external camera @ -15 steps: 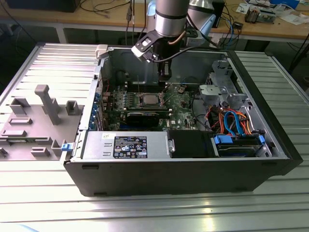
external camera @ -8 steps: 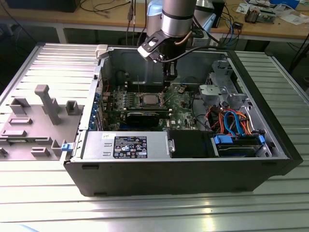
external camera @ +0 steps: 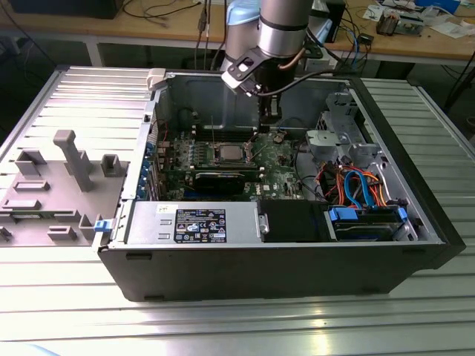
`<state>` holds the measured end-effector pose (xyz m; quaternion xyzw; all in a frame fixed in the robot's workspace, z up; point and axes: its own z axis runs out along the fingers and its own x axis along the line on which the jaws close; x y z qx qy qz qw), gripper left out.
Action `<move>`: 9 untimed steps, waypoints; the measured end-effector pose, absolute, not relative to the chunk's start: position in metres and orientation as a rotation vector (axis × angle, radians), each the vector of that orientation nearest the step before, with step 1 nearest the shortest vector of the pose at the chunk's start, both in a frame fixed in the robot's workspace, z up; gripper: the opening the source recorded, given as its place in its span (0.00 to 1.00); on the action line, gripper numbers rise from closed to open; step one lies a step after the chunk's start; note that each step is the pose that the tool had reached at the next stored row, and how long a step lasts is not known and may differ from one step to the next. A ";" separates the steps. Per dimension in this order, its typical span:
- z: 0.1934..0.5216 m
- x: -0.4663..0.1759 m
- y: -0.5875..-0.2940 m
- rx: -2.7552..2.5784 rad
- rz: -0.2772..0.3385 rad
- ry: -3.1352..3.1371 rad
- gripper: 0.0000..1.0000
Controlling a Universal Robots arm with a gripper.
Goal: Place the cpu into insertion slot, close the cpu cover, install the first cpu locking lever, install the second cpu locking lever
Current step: 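Close the cpu cover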
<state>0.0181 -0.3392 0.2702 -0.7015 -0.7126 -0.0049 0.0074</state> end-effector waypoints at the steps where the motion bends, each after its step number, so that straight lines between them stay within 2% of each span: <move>1: 0.270 0.021 -0.339 -2.193 -0.015 -2.228 0.11; 9: 0.265 0.043 -0.339 -2.193 -0.015 -2.228 0.11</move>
